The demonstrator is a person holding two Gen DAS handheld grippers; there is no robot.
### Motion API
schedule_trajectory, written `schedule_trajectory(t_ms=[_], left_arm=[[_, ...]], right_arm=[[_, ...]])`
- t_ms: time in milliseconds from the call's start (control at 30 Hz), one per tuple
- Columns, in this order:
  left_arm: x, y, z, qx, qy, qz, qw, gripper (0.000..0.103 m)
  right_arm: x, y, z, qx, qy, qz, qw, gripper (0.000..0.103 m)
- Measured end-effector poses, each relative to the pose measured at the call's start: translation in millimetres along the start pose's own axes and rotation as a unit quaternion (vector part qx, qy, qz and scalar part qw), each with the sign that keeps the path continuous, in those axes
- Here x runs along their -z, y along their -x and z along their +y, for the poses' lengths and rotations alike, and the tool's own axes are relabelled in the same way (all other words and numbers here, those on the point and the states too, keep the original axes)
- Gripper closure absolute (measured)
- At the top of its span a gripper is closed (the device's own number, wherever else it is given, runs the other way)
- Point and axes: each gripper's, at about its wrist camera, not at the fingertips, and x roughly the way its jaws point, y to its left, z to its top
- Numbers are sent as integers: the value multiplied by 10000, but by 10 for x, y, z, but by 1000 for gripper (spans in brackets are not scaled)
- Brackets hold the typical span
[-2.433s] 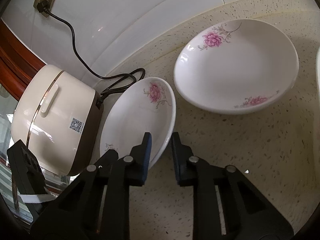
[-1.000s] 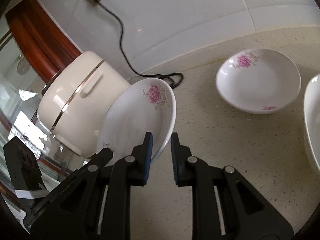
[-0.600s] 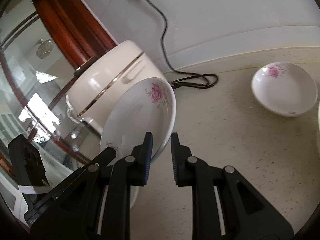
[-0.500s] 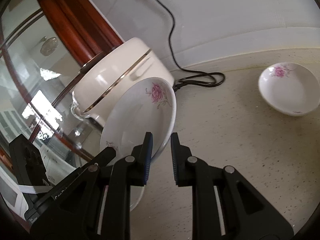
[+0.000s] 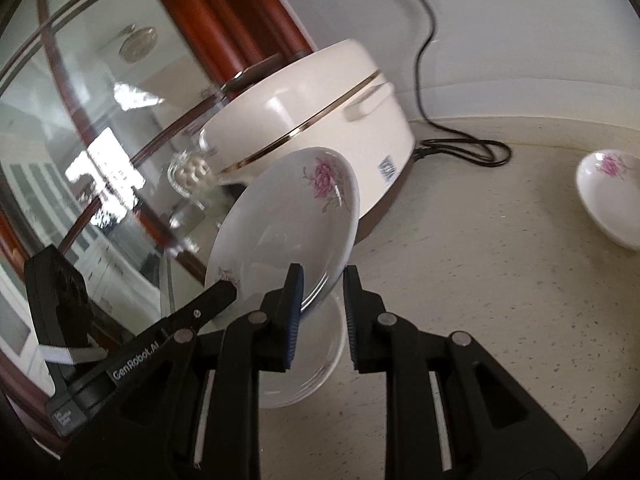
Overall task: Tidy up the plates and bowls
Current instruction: 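Carry the medium plate with both grippers and lower it onto the large plate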
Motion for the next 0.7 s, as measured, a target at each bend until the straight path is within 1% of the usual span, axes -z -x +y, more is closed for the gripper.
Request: schedule_trajectory(t_ms=[200,433,700], left_arm=[[42,77,192,-135,70,20,9999,81],[122,72,384,-272,126,154,9994,81],[252,33,531,-396,195,373,9983,81]], right_arm=[[51,-156,102,-131,202,286,9993,78],[125,-345,175,-153,446,688,9965,78],[237,-531,197,-96,501,1174,9918,78]])
